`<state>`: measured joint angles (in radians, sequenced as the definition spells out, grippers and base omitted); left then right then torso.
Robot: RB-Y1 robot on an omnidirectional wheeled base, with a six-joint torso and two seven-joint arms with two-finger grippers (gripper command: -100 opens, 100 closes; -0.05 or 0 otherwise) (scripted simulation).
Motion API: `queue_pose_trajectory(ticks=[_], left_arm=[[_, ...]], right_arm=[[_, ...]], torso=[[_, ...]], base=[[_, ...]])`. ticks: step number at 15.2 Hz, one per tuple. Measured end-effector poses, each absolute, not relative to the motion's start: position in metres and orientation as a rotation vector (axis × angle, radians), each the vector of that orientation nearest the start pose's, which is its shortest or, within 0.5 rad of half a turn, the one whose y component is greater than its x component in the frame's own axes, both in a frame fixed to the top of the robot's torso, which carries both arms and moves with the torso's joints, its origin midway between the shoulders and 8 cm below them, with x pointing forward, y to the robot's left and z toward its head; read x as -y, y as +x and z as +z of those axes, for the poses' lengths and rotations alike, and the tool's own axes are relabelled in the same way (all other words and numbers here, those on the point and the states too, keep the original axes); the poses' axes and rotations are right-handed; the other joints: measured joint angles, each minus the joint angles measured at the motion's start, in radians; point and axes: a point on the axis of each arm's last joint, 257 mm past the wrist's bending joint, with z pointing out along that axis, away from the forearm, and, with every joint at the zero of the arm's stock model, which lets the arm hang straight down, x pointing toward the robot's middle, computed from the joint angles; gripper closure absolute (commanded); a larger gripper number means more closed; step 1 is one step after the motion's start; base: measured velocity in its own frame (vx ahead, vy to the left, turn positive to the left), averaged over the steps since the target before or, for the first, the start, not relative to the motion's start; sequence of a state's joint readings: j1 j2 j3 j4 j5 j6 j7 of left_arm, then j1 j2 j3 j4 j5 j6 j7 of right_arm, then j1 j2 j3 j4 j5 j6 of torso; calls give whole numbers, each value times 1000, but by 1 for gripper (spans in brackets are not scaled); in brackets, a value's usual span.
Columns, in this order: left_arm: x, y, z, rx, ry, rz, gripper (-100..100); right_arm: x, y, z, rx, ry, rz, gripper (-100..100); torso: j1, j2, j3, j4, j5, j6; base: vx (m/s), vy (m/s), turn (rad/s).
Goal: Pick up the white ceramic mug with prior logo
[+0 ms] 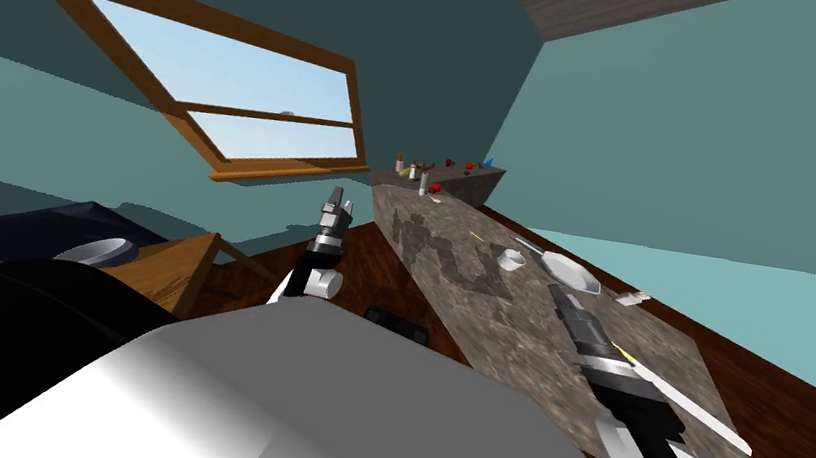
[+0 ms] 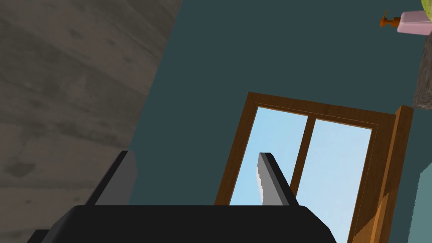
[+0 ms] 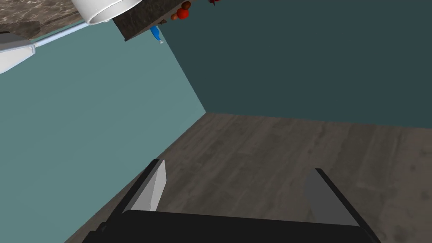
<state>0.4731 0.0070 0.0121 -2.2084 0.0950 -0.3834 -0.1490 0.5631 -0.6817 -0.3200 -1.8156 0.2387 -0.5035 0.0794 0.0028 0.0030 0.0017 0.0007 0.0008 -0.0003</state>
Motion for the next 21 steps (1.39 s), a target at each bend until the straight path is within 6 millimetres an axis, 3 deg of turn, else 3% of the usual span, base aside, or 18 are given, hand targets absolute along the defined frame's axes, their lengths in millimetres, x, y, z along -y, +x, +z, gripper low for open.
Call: queue_pose_trajectory(ticks=[11,21], left_arm=[[-296,375,-23,-719,-781,-1186,0],[-296,375,-23,-719,-781,-1186,0]], right_arm=[[495,377,-152,-1662,42,300,-100],[534,362,-192,-1917,-120,174,-100]], torso=[[-3,-4,-2,-1,-1,0],[-7,-8,-5,-2,-2,-1]], base=[[-3,27,122],[52,-27,181]])
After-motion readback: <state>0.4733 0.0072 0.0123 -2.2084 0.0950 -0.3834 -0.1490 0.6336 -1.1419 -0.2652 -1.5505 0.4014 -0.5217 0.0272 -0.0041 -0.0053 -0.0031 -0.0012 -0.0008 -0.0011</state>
